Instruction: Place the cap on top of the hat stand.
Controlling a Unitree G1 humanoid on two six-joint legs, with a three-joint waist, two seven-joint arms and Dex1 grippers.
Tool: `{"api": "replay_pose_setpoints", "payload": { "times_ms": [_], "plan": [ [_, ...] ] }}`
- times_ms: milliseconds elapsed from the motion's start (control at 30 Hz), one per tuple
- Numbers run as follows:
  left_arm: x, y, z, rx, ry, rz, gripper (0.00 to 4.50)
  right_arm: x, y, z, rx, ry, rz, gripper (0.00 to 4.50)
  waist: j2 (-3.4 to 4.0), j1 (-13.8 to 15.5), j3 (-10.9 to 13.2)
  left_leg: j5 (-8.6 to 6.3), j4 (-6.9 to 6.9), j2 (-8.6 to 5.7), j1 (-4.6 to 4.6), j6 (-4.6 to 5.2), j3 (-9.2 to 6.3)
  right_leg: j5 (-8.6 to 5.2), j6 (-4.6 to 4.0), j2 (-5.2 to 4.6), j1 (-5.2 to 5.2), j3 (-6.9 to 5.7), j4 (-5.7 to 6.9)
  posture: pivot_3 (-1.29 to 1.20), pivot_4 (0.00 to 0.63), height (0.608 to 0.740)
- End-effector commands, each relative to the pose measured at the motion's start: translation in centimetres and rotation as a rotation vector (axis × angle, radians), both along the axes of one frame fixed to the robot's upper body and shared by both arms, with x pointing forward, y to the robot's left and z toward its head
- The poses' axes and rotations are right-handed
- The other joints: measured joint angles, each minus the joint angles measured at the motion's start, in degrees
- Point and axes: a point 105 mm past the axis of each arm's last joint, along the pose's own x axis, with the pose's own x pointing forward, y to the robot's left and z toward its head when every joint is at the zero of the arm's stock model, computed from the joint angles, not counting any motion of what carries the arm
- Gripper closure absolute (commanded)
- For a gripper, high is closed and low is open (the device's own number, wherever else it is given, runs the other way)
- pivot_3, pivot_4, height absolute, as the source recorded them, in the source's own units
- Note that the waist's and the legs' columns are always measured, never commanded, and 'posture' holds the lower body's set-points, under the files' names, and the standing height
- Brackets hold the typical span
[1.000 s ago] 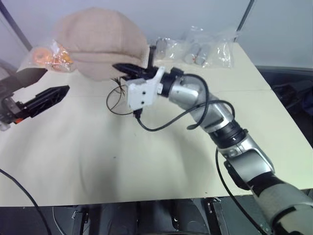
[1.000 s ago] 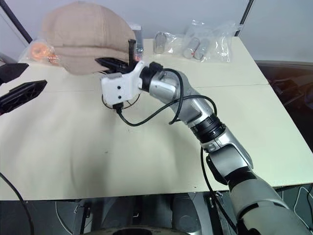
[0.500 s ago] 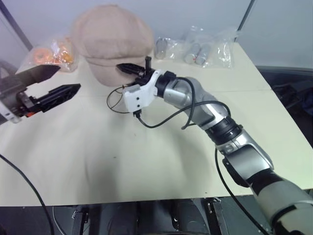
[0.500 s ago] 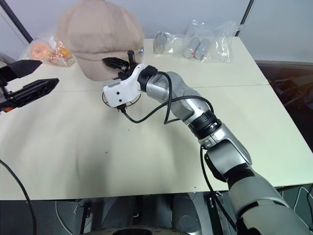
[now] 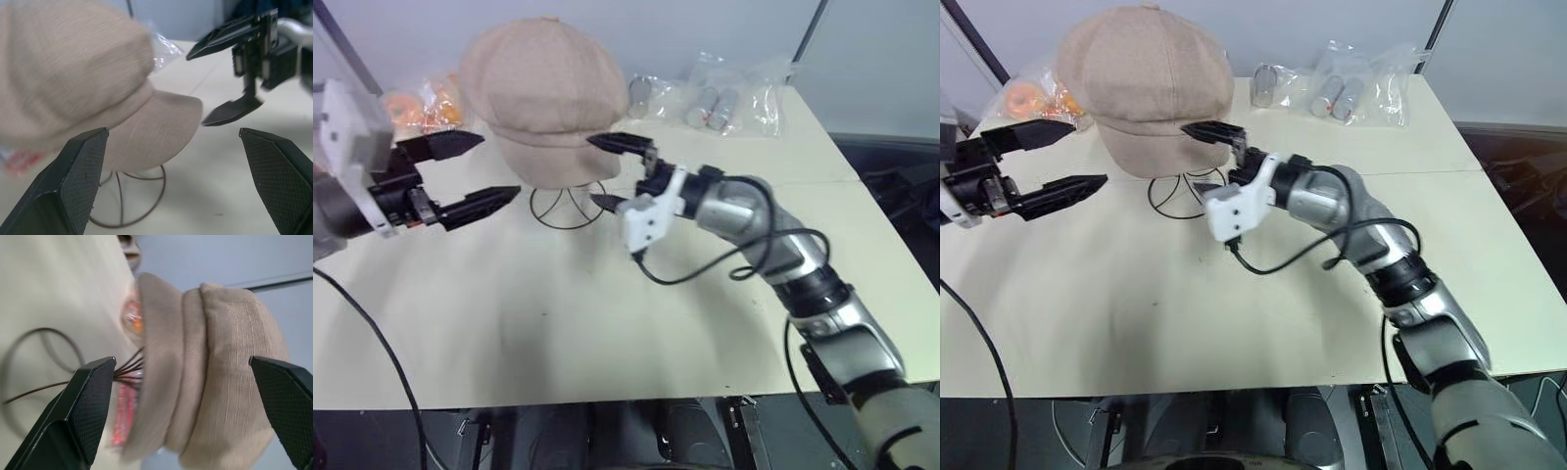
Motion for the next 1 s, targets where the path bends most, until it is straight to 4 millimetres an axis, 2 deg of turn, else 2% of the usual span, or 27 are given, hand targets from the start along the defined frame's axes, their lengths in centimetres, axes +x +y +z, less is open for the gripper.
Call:
{"api": "replay_pose_setpoints", "payload": {
  "times_ms": [33, 200, 333, 433, 500, 700, 833, 933, 967, 1000],
  "plan": [
    [-0.2, -1.1, 0.5, 0.166, -0.13, -0.005, 0.0, -1.4, -2.8, 1.9, 0.069, 0.115, 0.029, 0.05, 0.0, 0.02, 0.01, 0.0, 0.0, 0.0, 0.0, 0.0, 0.02, 0.0, 0.0, 0.0, 0.01, 0.0, 0.0, 0.0, 0.15, 0.74],
    [-0.2, -3.1, -0.8, 0.415, -0.282, -0.04, 0.0, -1.8, -8.3, 2.7, 0.146, 0.592, -0.043, 0.05, 0.02, 0.19, 0.04, -0.01, 0.02, 0.03, 0.0, 0.03, 0.07, 0.0, 0.0, 0.0, 0.06, 0.0, -0.03, 0.0, 0.15, 0.74],
    [1.4, -4.6, -2.1, 0.543, -0.437, -0.014, 0.0, -2.0, -11.6, 4.5, 0.273, 0.904, -0.088, 0.05, 0.06, 0.28, 0.06, -0.02, 0.03, 0.04, 0.03, 0.05, 0.14, -0.04, -0.08, 0.01, 0.1, -0.01, -0.06, 0.0, 0.15, 0.74],
    [2.6, -5.8, -2.9, 0.601, -0.533, 0.014, 0.0, -3.6, -12.4, 5.6, 0.325, 1.093, -0.01, 0.05, 0.06, 0.42, 0.07, -0.04, 0.04, 0.05, 0.01, 0.09, 0.17, -0.05, -0.09, 0.01, 0.1, -0.01, -0.09, 0.0, 0.15, 0.74],
    [3.5, -6.6, -3.3, 0.651, -0.62, 0.036, 0.0, -4.1, -12.6, 6.7, 0.381, 1.153, 0.036, 0.05, 0.08, 0.41, 0.08, -0.06, 0.04, 0.03, 0.0, 0.12, 0.19, -0.01, -0.02, 0.0, 0.09, 0.0, -0.1, 0.0, 0.15, 0.74],
    [5.3, -8.8, -3.6, 0.731, -0.798, 0.096, 0.0, -3.6, -12.2, 6.9, 0.414, 1.153, 0.014, 0.05, 0.08, 0.57, 0.08, -0.08, 0.09, 0.02, -0.06, 0.15, 0.24, 0.0, 0.02, 0.02, 0.05, 0.0, -0.12, 0.0, 0.15, 0.74],
    [6.7, -8.3, -3.8, 0.799, -0.835, 0.145, 0.0, -4.0, -12.1, 7.1, 0.402, 1.157, 0.036, 0.05, 0.09, 0.66, 0.08, -0.08, 0.12, 0.0, -0.11, 0.16, 0.26, 0.0, 0.03, 0.01, 0.0, 0.01, -0.11, 0.0, 0.15, 0.74],
    [7.2, -8.0, -3.8, 0.79, -0.834, 0.164, 0.84, -4.3, -12.0, 7.8, 0.424, 1.165, 0.066, 0.0, 0.08, 0.95, 0.08, -0.09, 0.13, 0.01, -0.11, 0.17, 0.26, 0.01, 0.04, 0.0, -0.01, 0.01, -0.09, 0.0, 0.15, 0.74],
    [7.3, -7.9, -3.9, 0.79, -0.834, 0.168, 1.22, -4.4, -12.0, 8.0, 0.428, 1.164, 0.071, 0.0, 0.08, 1.23, 0.08, -0.09, 0.13, 0.02, -0.11, 0.17, 0.26, 0.01, 0.04, 0.0, -0.01, 0.01, -0.09, 0.0, 0.15, 0.74],
    [7.3, -7.8, -3.9, 0.79, -0.835, 0.169, 1.86, -4.4, -12.0, 8.2, 0.431, 1.163, 0.074, 0.0, 0.08, 1.36, 0.08, -0.09, 0.14, 0.02, -0.12, 0.17, 0.26, 0.01, 0.04, 0.0, -0.02, 0.01, -0.09, 0.0, 0.15, 0.74]
  ]
}}
